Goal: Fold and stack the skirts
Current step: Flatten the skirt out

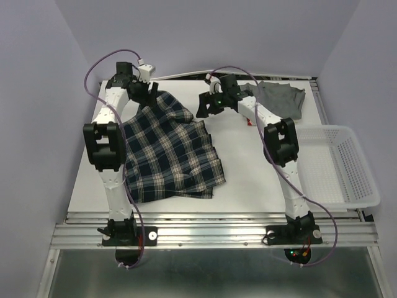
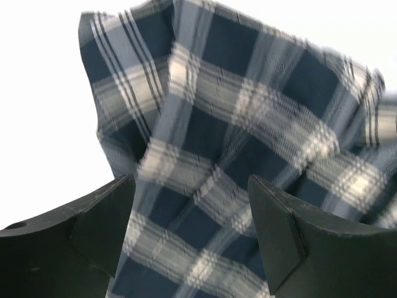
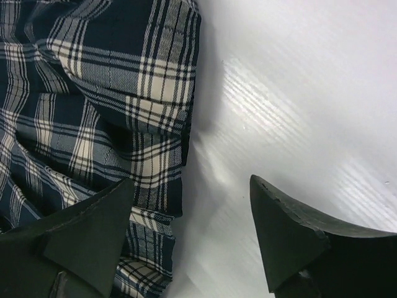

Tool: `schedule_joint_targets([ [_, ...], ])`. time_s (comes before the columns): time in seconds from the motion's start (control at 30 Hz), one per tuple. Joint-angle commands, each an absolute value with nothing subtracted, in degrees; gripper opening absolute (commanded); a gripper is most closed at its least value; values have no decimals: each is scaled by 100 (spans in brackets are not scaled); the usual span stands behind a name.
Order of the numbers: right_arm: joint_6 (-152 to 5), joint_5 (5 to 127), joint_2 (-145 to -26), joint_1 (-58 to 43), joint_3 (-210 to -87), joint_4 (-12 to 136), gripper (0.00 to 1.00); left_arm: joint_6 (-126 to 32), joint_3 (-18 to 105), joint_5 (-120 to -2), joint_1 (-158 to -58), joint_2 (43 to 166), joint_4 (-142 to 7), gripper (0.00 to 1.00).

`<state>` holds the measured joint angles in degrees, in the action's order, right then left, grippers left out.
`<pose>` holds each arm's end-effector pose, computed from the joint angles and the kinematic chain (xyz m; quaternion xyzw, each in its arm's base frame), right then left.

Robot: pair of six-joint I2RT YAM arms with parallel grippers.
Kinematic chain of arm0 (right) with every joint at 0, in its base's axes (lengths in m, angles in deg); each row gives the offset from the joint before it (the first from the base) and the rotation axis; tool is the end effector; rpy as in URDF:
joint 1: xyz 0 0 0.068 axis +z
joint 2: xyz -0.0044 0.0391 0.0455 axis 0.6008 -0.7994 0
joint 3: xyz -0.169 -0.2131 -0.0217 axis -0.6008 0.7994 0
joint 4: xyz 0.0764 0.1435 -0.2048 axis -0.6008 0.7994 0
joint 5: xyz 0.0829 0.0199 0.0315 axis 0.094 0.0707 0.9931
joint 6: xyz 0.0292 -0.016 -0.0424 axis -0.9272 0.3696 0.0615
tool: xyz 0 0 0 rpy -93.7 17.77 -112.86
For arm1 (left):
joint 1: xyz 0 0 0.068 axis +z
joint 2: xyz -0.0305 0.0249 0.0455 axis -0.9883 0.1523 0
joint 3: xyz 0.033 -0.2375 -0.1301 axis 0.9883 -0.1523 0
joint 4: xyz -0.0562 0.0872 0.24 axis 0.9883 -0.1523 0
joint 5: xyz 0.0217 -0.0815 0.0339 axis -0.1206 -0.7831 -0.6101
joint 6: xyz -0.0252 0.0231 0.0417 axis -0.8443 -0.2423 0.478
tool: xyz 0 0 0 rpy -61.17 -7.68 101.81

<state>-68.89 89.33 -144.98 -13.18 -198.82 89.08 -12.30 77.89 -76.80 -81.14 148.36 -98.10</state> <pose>0.4988 0.2394 0.2104 -0.2690 0.8455 0.3255 0.3268 0.4799 -0.0134 0.2820 0.2605 0.8555 -0.1035 0.4354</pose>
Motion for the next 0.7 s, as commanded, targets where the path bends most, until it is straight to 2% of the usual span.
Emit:
schedule_joint_targets([
  [0.0, -7231, 9284, -14051, -1267, -19029, 8134, 80, -1660, 9158, -7751, -8396, 15388, -9556, 85],
  [0.2, -7907, 10495, -13875, -1267, -17834, 7283, 76, -2249, 10058, -7461, -8589, 16513, -9022, 87],
  [0.37, -7961, 10805, -13893, -1205, -17534, 7140, 70, -2285, 10234, -6988, -8818, 16927, -8791, 92],
  [0.5, -7839, 10770, -13577, -1205, -17165, 7008, 70, -2207, 10490, -6907, -8941, 17253, -9063, 80],
  [0.53, -7795, 10692, -13515, -1205, -17129, 7017, 71, -2162, 10490, -6881, -8968, 17297, -9099, 71],
  [0.6, -7698, 10604, -13339, -1205, -17032, 7035, 71, -2049, 10350, -7003, -9029, 17254, -9125, 59],
  [0.63, -7689, 10577, -13278, -1205, -16997, 7043, 71, -2030, 10288, -7064, -9047, 17210, -9108, 49],
  [0.67, -7671, 10551, -13225, -1205, -16962, 7035, 72, -2004, 10235, -7074, -9064, 17166, -9108, 44],
])
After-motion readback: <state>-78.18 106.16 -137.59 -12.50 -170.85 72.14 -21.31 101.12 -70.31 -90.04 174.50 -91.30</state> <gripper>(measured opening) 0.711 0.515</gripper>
